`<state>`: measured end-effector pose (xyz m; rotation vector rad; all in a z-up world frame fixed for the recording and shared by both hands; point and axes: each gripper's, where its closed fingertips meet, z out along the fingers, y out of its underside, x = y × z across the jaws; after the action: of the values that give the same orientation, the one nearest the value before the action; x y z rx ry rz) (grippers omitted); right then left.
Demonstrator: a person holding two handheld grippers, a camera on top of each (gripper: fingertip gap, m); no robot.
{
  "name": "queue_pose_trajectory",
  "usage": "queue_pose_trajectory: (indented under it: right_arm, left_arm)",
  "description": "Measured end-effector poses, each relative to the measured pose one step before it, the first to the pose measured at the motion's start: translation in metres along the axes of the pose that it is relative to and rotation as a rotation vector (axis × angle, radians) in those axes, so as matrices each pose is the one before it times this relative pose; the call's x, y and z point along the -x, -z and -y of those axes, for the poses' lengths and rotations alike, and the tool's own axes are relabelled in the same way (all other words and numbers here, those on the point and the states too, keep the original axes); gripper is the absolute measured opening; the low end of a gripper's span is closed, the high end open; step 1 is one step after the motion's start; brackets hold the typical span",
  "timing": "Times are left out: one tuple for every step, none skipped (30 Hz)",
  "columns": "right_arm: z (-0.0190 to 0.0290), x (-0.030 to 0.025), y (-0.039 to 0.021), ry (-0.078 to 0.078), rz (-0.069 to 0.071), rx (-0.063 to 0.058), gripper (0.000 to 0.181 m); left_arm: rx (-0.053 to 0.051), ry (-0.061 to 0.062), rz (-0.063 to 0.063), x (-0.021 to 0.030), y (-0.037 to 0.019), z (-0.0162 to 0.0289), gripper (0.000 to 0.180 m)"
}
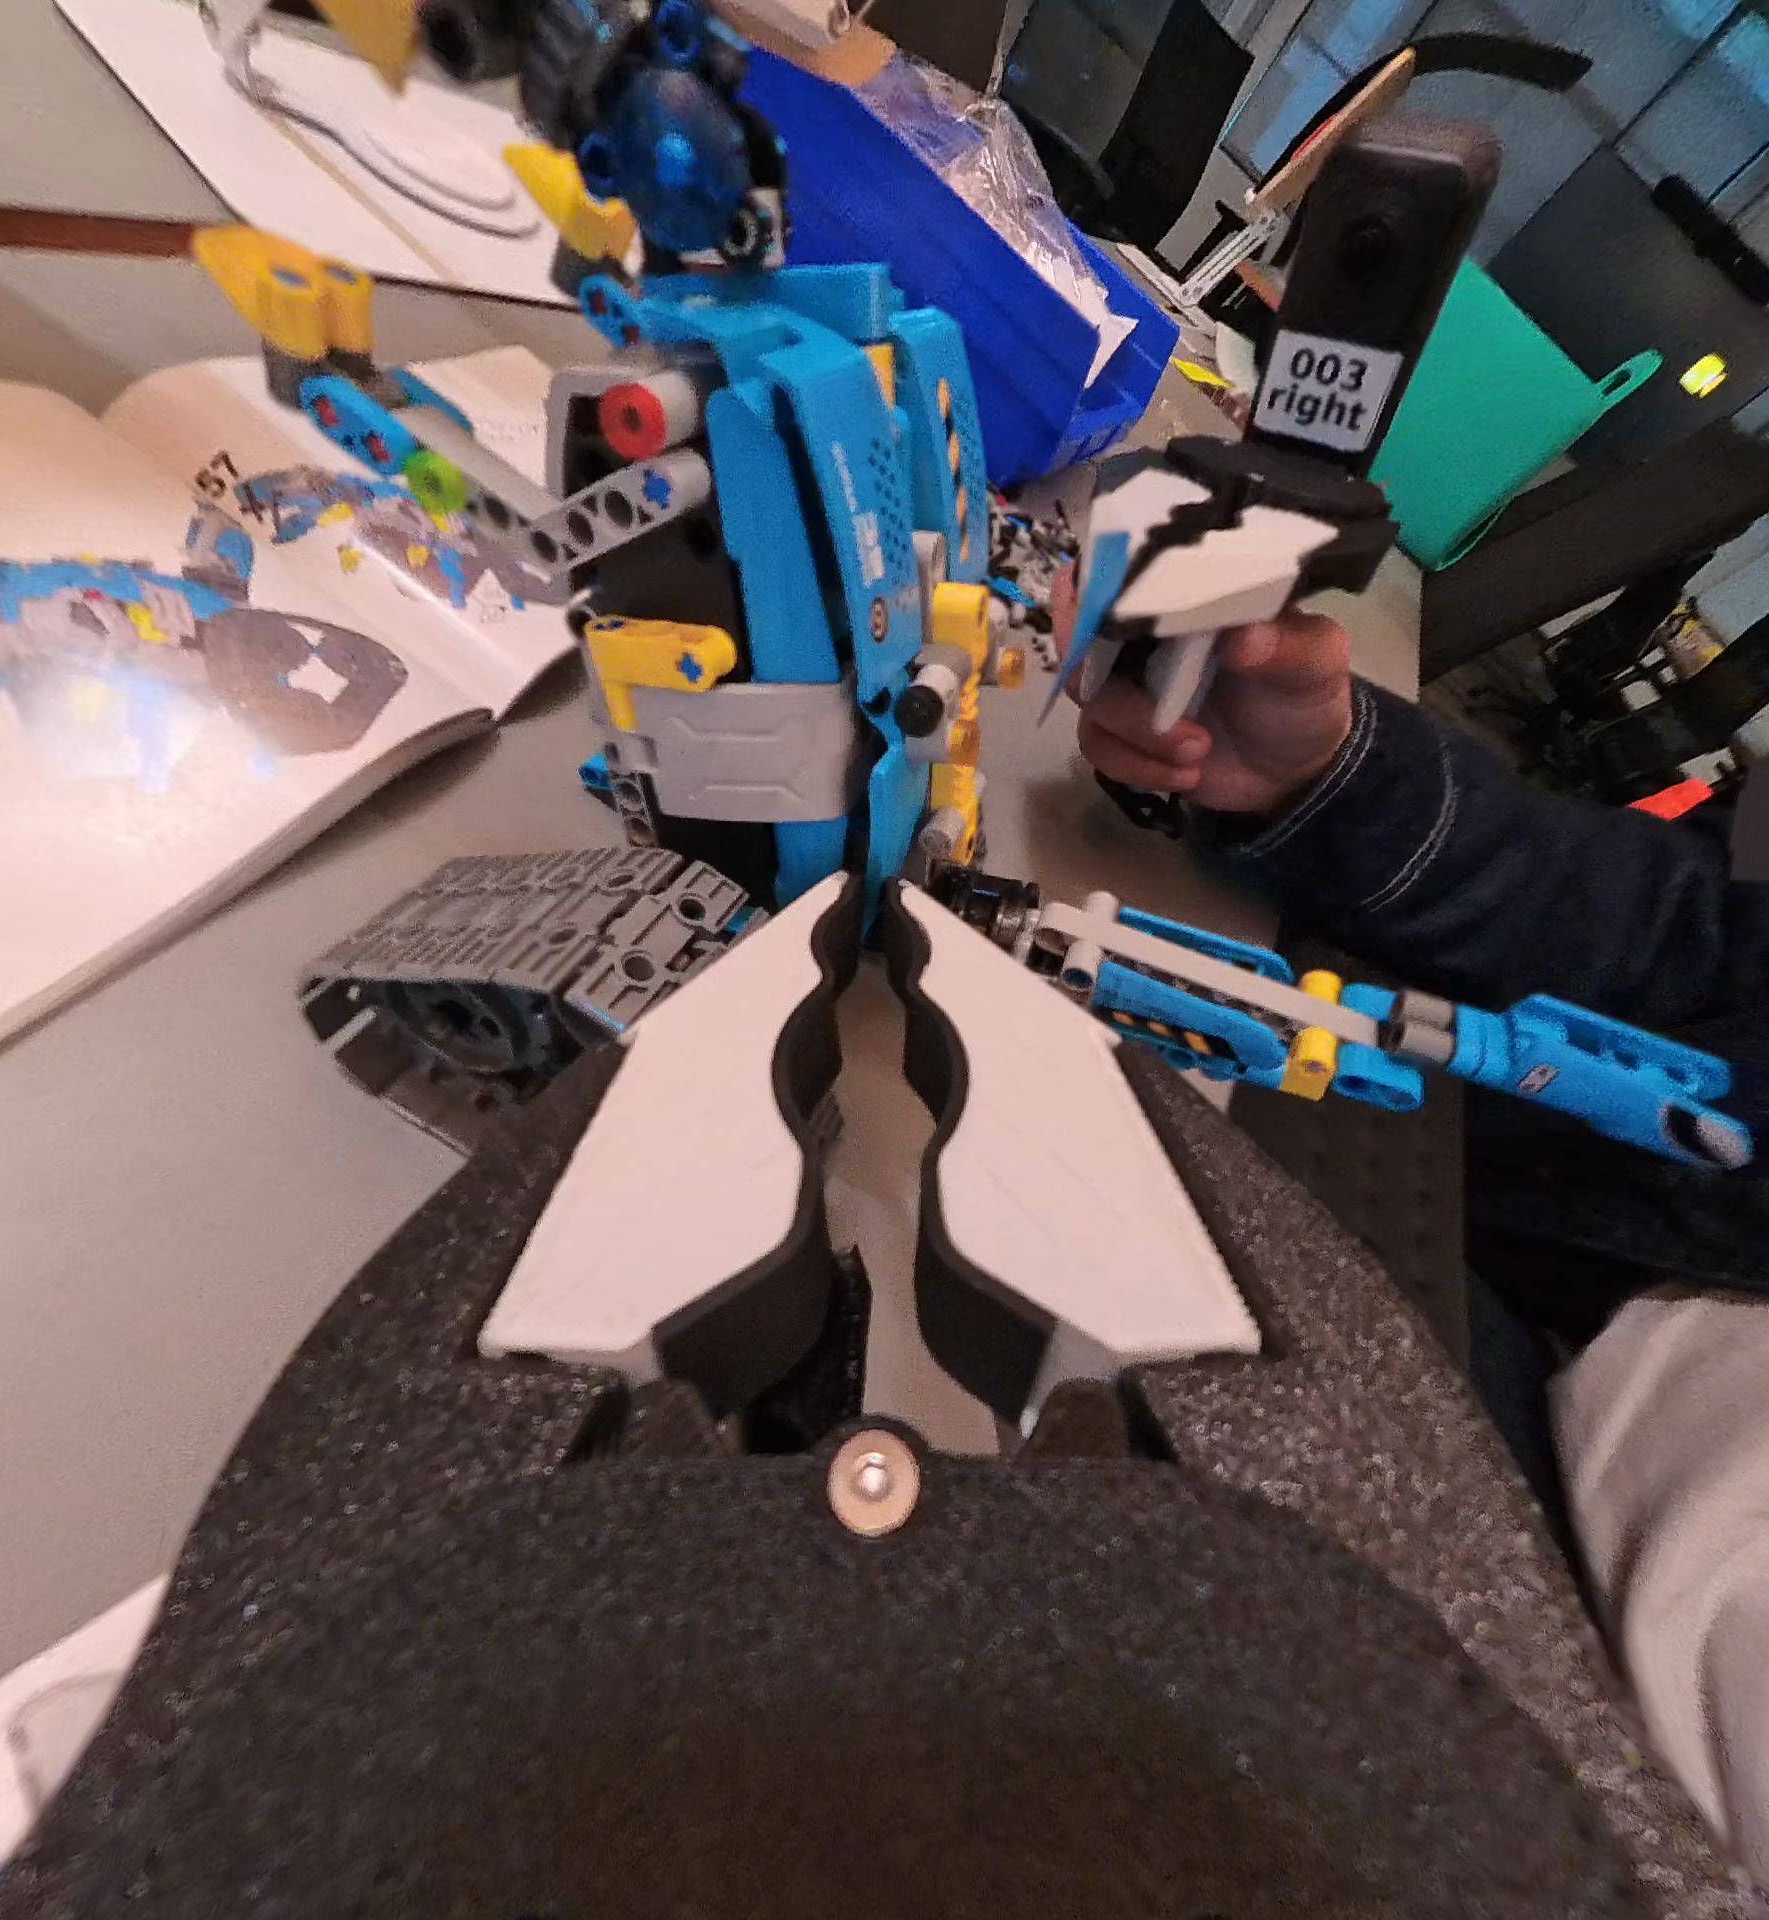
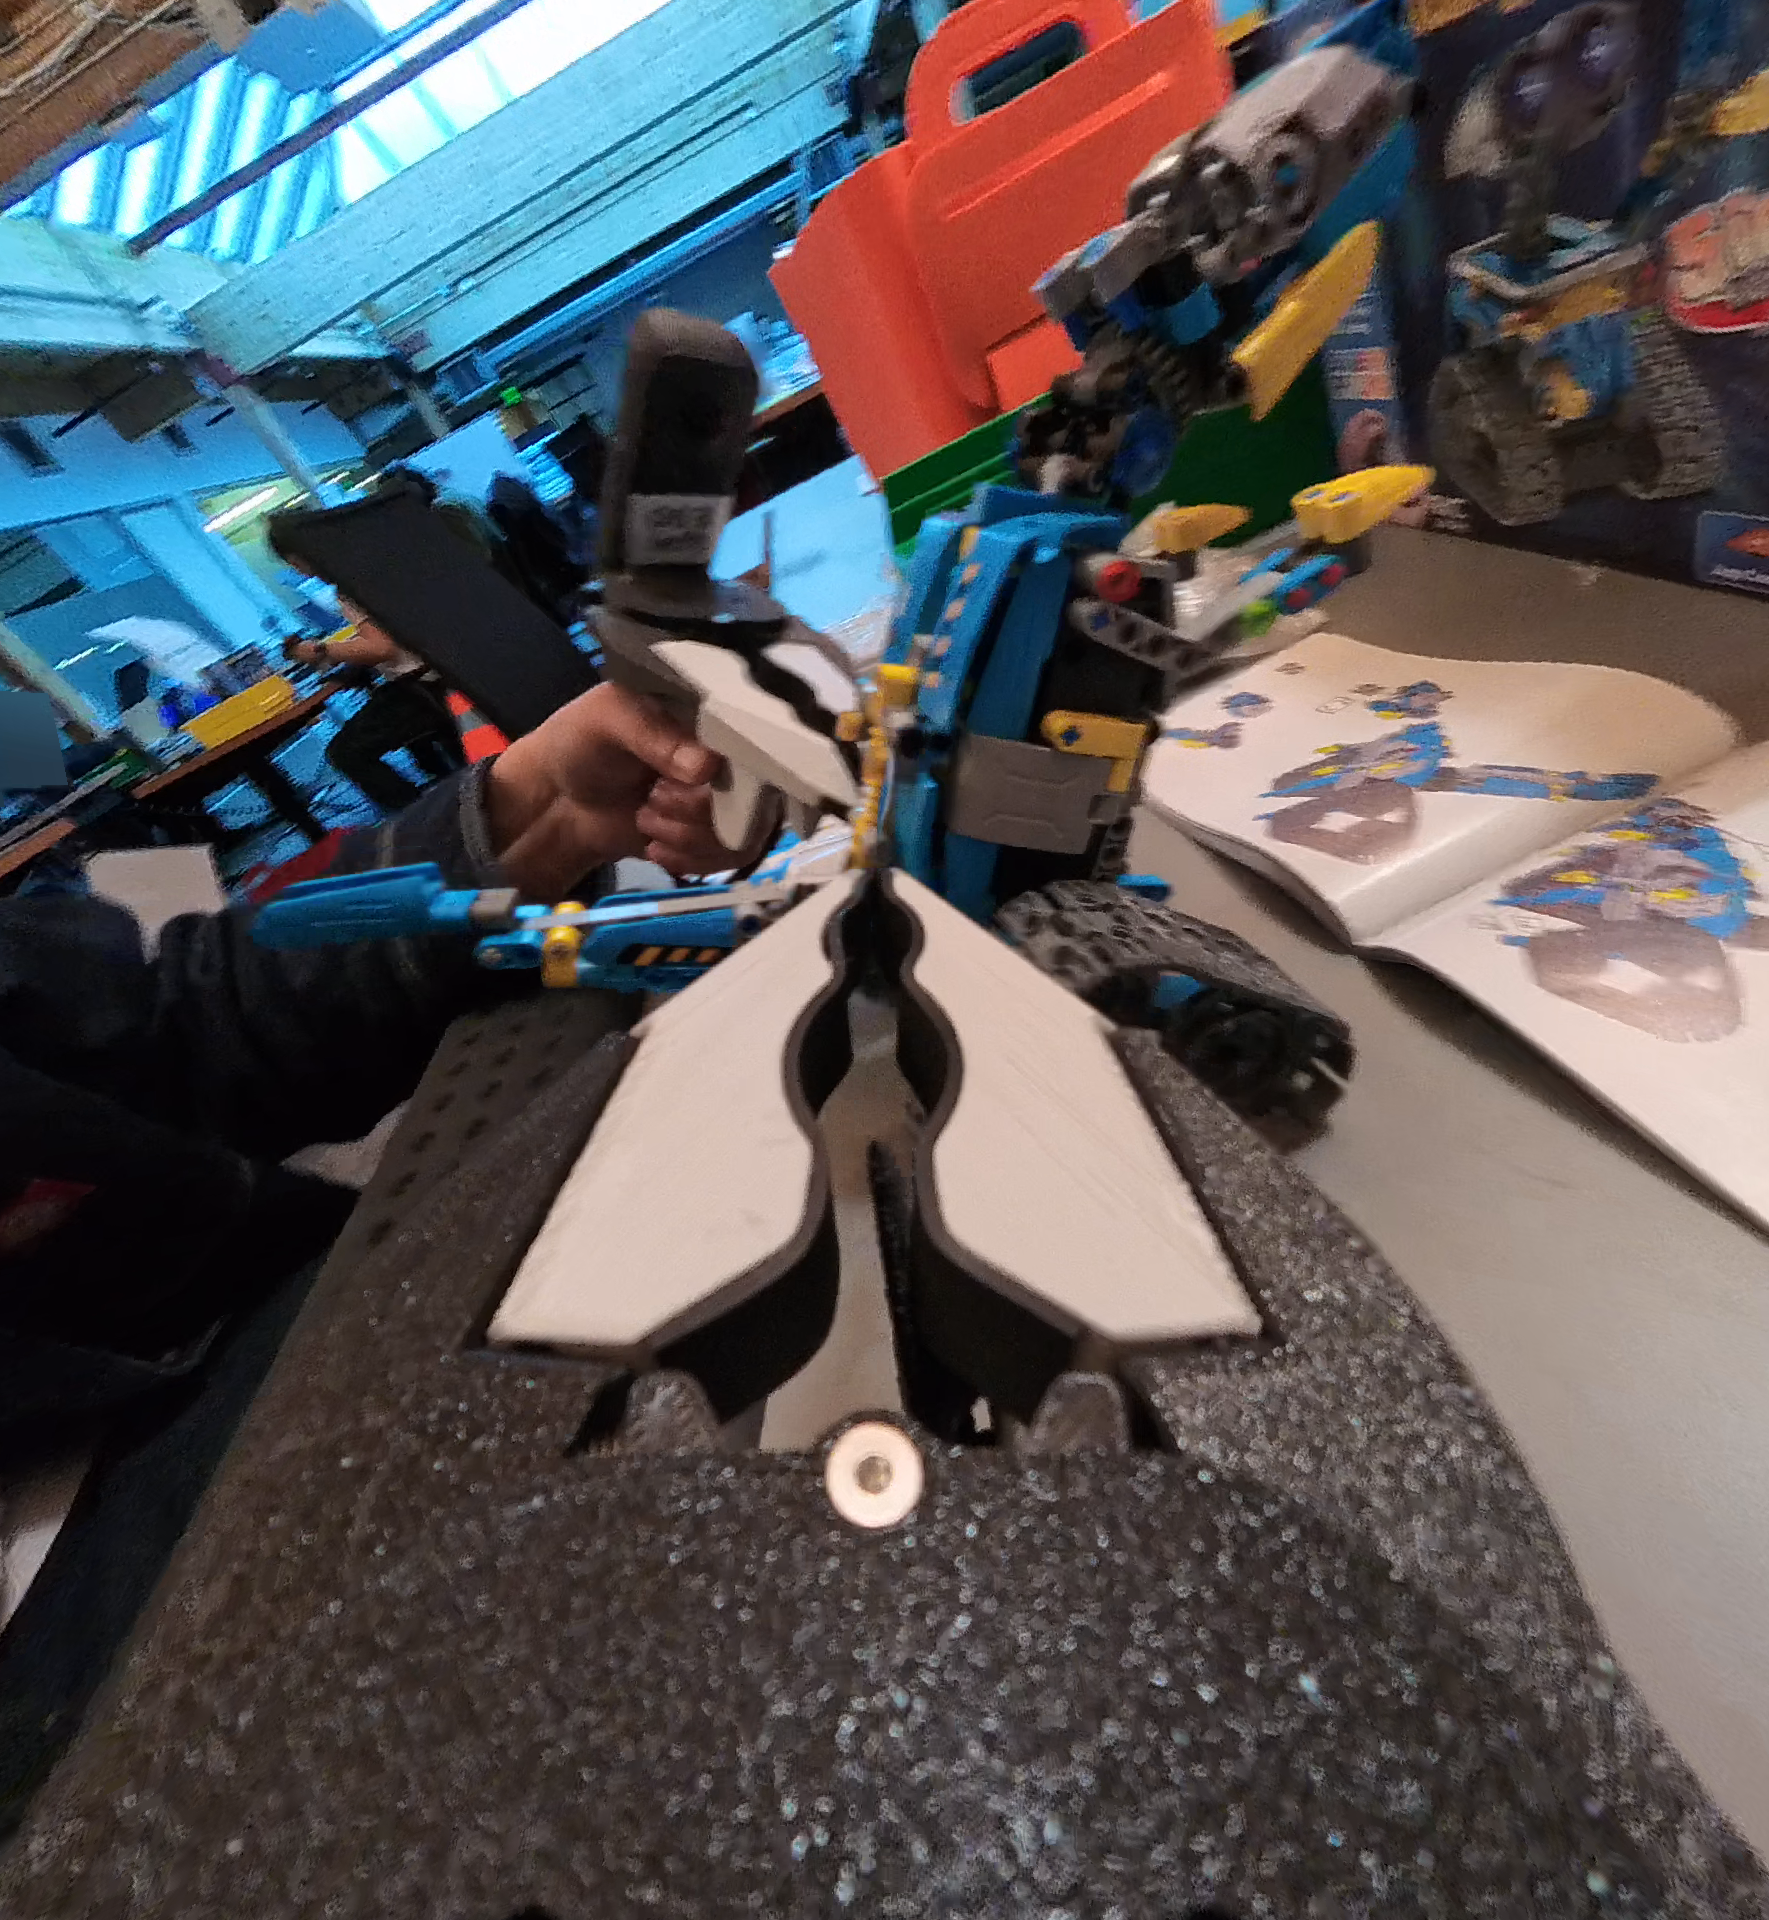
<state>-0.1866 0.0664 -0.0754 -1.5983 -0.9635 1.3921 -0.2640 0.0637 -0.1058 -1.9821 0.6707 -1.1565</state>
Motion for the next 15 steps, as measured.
queue_pose_trajectory:
  right_arm:
    - [-0.00397, 0.00992, -0.00333, 0.0104, 0.0523, 0.0261, 0.000]
    - [-0.00730, 0.00806, -0.00441, 0.0022, 0.0436, 0.0444, 0.000]
    - [-0.00625, 0.00264, -0.00419, 0.0166, 0.0056, 0.0311, 0.000]
    - [-0.00360, 0.00130, -0.00328, 0.0220, -0.0039, 0.0118, 0.000]
    - [-0.00210, 0.00361, -0.00217, 0.0016, 0.0188, 0.0083, 0.000]
    - [-0.00038, 0.00367, -0.00109, -0.0092, 0.0243, 0.0015, 0.000]
    - [0.00055, 0.00290, -0.00018, -0.0076, 0.0221, -0.0058, 0.000]
    - [0.00010, 0.00293, 0.00012, -0.0125, 0.0249, -0.0036, 0.000]
    - [-0.00016, 0.00048, 0.00017, -0.0083, 0.0078, -0.0033, 0.000]
    - [-0.00014, -0.00187, 0.00024, -0.0009, -0.0086, -0.0034, 0.000]
    - [-0.00048, -0.00111, 0.00013, -0.0026, -0.0034, 0.0004, 0.000]
    - [-0.00036, -0.00015, 0.00008, -0.0060, 0.0038, 0.0005, 0.000]
    - [-0.00024, -0.00086, 0.00015, -0.0020, -0.0032, -0.0006, 0.000]
    - [-0.00045, -0.00128, 0.00009, 0.0032, -0.0072, 0.0027, 0.000]
    - [-0.00100, -0.00072, 0.00017, 0.0036, -0.0049, 0.0059, 0.000]
  left_arm:
    - [0.0037, 0.0174, -0.0077, -0.00103, 0.00009, -0.00149, 0.001]
    - [0.0020, 0.0115, -0.0078, -0.00119, 0.00030, -0.00088, 0.001]
    - [0.0061, 0.0112, -0.0092, -0.00119, 0.00033, -0.00096, 0.001]
    - [0.0098, 0.0124, -0.0102, -0.00113, 0.00047, -0.00120, 0.001]
    - [0.0093, 0.0036, -0.0009, -0.00046, 0.00073, -0.00087, 0.001]
    - [0.0115, -0.0266, 0.0189, 0.00051, 0.00119, -0.00056, 0.001]
    - [0.0180, -0.0562, 0.0369, 0.00068, 0.00146, -0.00082, 0.001]
    - [0.0255, -0.0643, 0.0455, 0.00045, 0.00134, -0.00090, 0.001]
    - [0.0322, -0.0545, 0.0443, 0.00011, 0.00136, -0.00102, 0.001]
    - [0.0342, -0.0461, 0.0399, 0.00006, 0.00104, -0.00104, 0.001]
    - [0.0317, -0.0401, 0.0347, 0.00015, 0.00080, -0.00083, 0.001]
    - [0.0260, -0.0299, 0.0275, 0.00013, 0.00044, -0.00059, 0.001]
    - [0.0179, -0.0200, 0.0208, 0.00025, 0.00017, -0.00024, 0.001]
    - [0.0096, -0.0132, 0.0157, 0.00036, -0.00012, -0.00002, 0.002]
    - [0.0020, -0.0083, 0.0102, 0.00035, -0.00026, 0.00011, 0.002]
